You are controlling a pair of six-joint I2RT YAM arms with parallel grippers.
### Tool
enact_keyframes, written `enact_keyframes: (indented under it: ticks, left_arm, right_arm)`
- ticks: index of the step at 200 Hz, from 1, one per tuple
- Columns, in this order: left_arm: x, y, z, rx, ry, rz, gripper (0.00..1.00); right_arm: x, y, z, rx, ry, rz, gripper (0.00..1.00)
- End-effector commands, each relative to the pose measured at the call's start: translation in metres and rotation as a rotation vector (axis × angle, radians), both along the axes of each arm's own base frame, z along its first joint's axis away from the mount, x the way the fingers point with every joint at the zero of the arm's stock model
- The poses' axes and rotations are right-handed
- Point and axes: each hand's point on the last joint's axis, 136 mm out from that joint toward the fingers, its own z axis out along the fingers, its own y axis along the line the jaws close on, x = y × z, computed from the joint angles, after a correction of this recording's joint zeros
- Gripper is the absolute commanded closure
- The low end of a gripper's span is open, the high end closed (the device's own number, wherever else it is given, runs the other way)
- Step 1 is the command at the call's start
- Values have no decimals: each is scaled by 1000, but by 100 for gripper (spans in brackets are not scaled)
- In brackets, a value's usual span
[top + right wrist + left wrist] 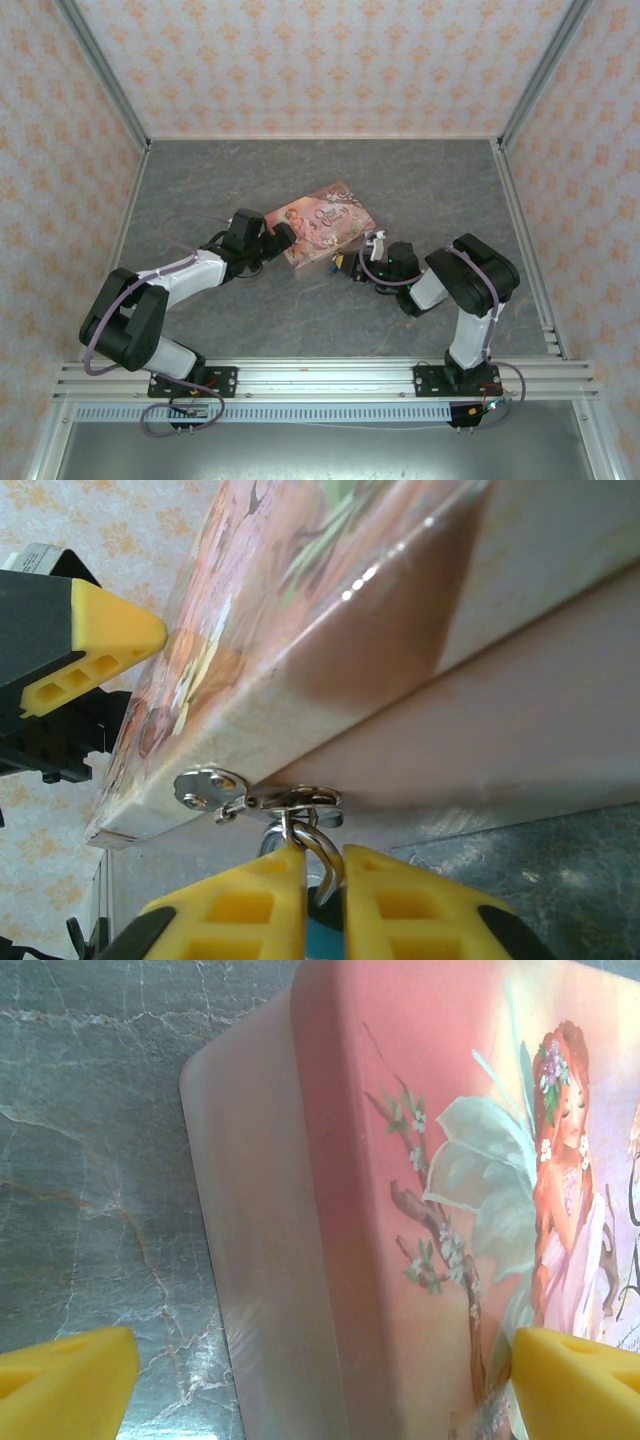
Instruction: Unlock a padlock with a key
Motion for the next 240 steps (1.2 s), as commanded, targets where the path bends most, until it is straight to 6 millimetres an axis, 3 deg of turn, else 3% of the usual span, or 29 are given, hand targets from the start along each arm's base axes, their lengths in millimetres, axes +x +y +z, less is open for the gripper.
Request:
enact_keyframes:
  ticks: [1, 69, 176, 209, 240]
  left_arm:
    - [-53, 40, -63, 195, 256, 23, 6]
    - [-54, 41, -64, 200, 261, 25, 6]
    - [-58, 42, -70, 196, 271, 27, 6]
    - [-57, 42, -69, 197, 269, 26, 6]
    - [-56, 44, -66, 198, 264, 33, 6]
  right_arm:
    - [-1, 2, 17, 20, -62, 14, 89]
    - [9, -6, 23, 40, -44, -82, 100]
    - [44, -32, 52, 251, 51, -382, 100]
    - [48, -32, 53, 277, 74, -410, 100]
    - [44, -45, 48, 219, 53, -459, 100]
